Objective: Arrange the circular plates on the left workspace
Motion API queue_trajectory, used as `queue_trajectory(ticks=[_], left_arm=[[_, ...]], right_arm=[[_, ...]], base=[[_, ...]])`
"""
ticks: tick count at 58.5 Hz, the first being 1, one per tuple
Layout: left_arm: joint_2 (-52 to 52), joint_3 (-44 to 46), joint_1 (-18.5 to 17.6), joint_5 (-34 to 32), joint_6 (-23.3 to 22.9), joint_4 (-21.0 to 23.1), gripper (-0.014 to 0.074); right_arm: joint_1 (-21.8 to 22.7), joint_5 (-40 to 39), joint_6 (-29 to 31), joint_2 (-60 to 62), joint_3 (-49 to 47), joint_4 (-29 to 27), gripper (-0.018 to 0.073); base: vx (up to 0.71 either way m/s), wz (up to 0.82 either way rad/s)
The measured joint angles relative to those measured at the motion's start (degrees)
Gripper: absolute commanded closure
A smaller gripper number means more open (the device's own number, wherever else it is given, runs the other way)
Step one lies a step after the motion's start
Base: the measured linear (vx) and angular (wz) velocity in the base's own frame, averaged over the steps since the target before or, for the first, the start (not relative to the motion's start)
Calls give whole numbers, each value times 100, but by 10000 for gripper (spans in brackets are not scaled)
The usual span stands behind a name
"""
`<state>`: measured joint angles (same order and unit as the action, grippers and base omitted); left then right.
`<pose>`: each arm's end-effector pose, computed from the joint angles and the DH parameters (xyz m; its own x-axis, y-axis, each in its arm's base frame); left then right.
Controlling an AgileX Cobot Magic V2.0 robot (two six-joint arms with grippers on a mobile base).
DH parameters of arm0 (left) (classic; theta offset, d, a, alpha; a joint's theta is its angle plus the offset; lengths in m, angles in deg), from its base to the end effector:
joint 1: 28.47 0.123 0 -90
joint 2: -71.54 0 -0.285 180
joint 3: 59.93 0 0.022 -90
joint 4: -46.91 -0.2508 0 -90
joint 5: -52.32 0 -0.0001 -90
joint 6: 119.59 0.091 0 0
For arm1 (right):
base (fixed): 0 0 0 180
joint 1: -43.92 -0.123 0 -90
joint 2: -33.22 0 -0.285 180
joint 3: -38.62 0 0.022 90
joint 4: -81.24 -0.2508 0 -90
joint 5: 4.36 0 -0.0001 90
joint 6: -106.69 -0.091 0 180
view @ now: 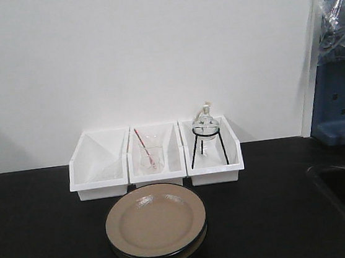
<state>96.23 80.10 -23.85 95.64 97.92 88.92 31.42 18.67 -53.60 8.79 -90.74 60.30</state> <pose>0.0412 -0.0386 0.3556 -0.1388 0.0552 -0.9888 0.3910 0.9204 -0.0035 0.0623 0.0269 0.3161 -0.1124 -0.0304 -0.9932 -0.3505 0.9365 0.0110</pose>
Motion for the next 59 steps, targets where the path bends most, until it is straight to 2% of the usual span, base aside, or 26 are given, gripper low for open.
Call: queue_trajectory(ticks=[10,28,39,50,59], left_arm=[[-386,-61,-5,252,15,0,596],[-405,-61,-5,1156,-157,102,596],[-405,-61,-5,1419,-157,102,596],[-405,-67,-5,1356,-157,89,596],[-405,-232,-5,204,-131,77,596]], right_arm=[[0,-218,105,0,16,0,561],[0,-237,136,0,21,-6,559],[0,-237,136,0,21,-6,559],[0,-237,136,0,21,-6,559],[0,-237,136,0,21,-6,559]], base=[[0,0],[0,0],[0,0],[0,0],[0,0]])
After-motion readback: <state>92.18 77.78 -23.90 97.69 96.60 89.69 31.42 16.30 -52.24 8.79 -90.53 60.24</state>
